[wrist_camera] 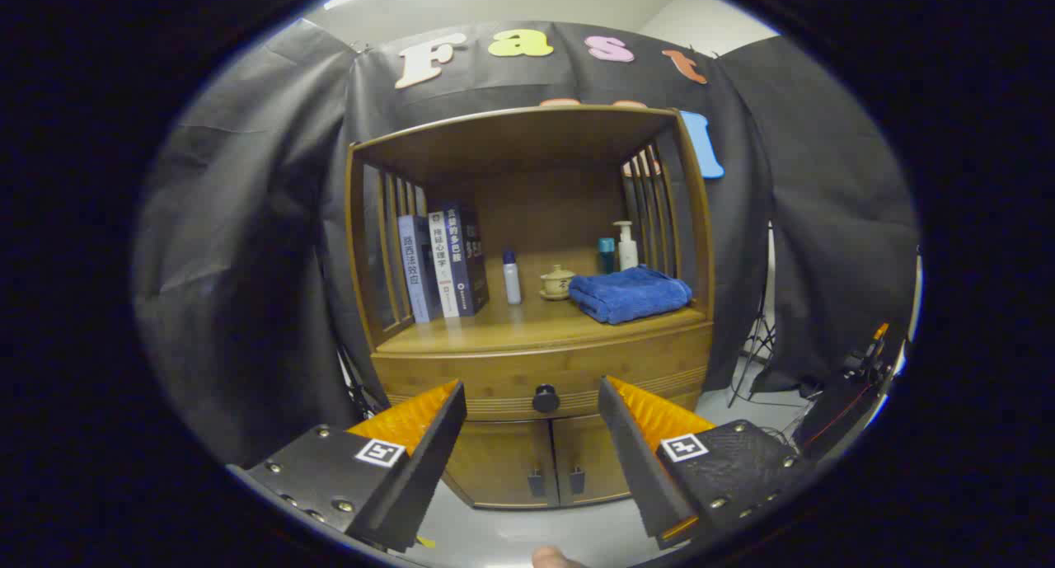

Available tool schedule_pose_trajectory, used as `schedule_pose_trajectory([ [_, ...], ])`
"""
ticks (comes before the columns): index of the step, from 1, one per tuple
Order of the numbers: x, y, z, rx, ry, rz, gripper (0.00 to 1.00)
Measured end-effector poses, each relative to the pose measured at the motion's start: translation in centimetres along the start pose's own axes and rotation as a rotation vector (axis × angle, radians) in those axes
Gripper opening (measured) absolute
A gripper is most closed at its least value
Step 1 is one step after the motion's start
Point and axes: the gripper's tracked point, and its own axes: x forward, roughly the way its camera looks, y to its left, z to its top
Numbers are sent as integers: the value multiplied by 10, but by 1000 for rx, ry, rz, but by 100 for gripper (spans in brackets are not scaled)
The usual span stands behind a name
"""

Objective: Pull open the drawer, take out the items inside it, and place them on the countertop above the cabinet.

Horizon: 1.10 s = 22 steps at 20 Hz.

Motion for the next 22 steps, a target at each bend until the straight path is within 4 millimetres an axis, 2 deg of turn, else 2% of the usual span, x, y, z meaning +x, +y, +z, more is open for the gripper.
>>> schedule_pose_trajectory([
  [3,-2,-11,-2,-24,-13,-20,97],
  [7,-2,-4,0,-41,-46,25,97],
  [12,1,-9,-15,-73,-21,28,97],
  [16,7,-10,-9,-109,-65,30,97],
  [22,36,-4,-10,-107,-63,37,97],
])
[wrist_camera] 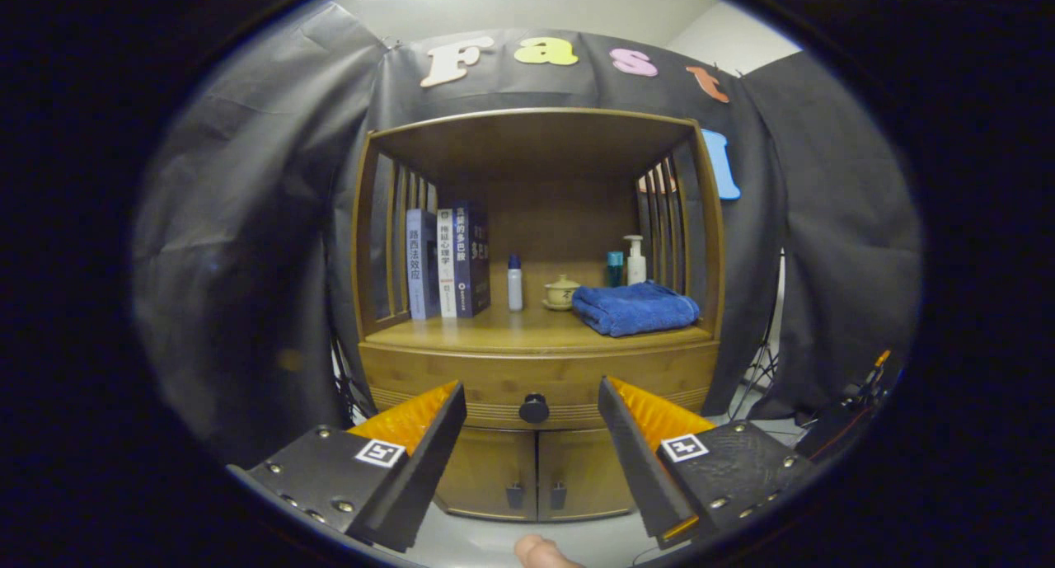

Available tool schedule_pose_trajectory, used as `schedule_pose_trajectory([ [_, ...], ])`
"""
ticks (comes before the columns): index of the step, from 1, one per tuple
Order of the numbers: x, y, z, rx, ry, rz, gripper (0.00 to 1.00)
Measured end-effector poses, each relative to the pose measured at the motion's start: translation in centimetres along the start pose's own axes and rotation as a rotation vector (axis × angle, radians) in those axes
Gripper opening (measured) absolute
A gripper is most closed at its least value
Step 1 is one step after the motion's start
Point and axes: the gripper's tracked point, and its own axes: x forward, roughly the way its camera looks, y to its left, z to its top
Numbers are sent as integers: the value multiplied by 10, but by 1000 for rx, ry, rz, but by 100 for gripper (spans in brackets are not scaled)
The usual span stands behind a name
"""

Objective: Pull open the drawer, take out the items inside it, and place them on the countertop above the cabinet.

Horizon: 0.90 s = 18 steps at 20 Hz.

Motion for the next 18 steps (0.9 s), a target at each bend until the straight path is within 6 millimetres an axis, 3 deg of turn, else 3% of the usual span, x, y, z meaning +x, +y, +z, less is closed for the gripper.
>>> schedule_pose_trajectory([
  [5,54,4,-17,-15,-8,-33,97],
  [10,114,6,-73,-66,102,-45,97],
  [12,129,4,-96,-64,162,-63,97],
  [16,149,-6,-124,-42,226,-94,96],
  [18,156,-3,-128,24,204,-65,79],
])
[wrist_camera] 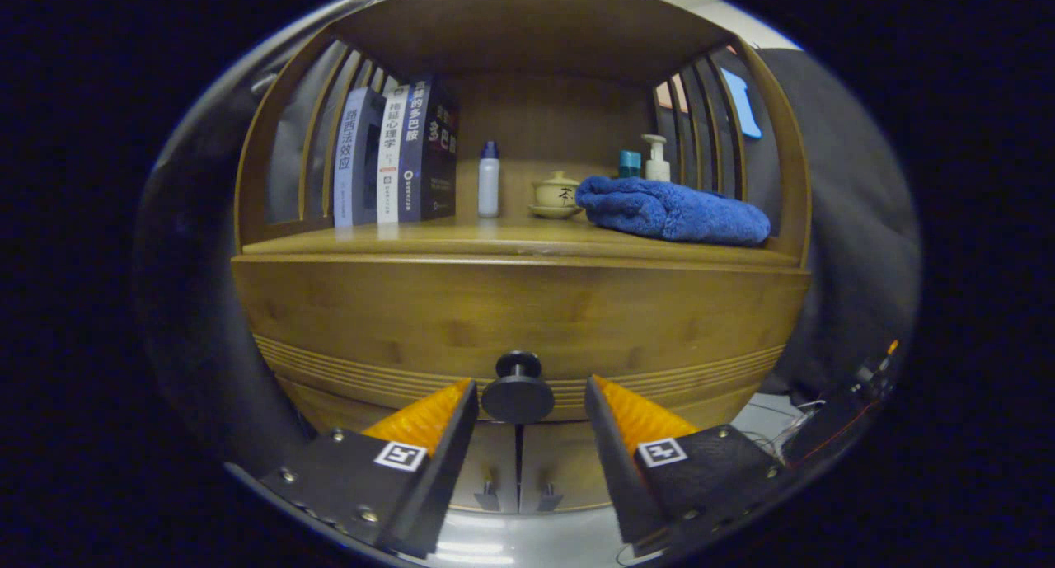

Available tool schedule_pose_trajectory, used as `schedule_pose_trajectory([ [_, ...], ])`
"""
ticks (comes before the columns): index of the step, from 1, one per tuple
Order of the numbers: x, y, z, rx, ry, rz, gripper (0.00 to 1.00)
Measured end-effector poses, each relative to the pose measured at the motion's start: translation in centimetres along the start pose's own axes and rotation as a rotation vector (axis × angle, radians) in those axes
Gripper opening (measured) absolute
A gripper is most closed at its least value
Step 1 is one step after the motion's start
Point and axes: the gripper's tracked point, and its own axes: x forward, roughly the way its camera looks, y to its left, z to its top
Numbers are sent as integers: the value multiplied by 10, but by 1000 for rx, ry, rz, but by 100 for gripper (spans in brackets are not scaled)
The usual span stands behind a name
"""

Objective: Pull open the drawer, take out the items inside it, and place them on the countertop above the cabinet.

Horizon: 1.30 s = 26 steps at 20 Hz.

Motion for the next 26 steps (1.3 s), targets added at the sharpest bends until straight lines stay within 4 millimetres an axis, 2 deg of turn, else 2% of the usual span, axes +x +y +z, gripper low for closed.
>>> schedule_pose_trajectory([
  [1,7,7,-2,39,5,30,70],
  [4,7,7,-2,21,9,41,45],
  [8,8,9,0,40,-20,44,33],
  [9,10,8,-1,28,-25,38,33],
  [10,6,7,-2,21,-32,37,23],
  [13,-9,7,-5,51,-33,51,24],
  [24,-125,1,-33,50,4,45,23],
  [26,-143,-2,-44,43,16,43,23],
])
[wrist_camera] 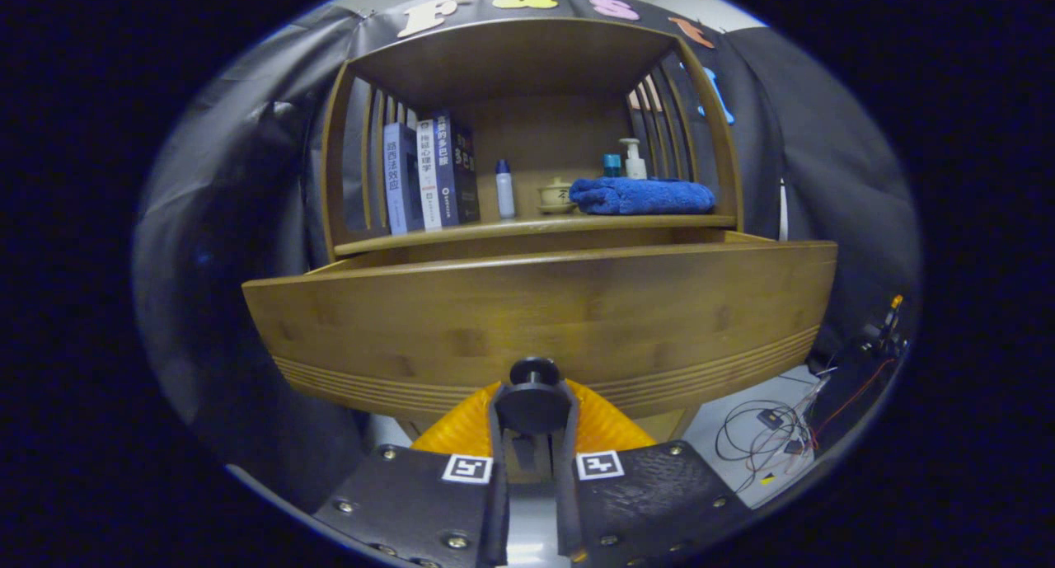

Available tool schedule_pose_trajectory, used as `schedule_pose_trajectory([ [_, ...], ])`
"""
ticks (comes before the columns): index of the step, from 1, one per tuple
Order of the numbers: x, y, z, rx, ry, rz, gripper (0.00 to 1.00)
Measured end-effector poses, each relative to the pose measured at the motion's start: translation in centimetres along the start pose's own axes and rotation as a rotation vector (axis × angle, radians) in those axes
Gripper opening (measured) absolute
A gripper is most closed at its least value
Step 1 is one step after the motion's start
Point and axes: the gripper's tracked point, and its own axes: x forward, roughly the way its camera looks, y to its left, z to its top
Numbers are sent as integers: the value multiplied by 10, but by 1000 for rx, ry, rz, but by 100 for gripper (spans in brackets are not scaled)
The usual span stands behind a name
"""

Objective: Pull open the drawer, take out the items inside it, and place them on the countertop above the cabinet.

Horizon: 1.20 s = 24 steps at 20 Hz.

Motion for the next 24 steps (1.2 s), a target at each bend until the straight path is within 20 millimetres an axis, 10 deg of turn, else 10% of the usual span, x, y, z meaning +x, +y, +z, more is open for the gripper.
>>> schedule_pose_trajectory([
  [13,-45,2,-19,-47,28,9,24],
  [24,-72,3,56,-20,-16,-23,97],
])
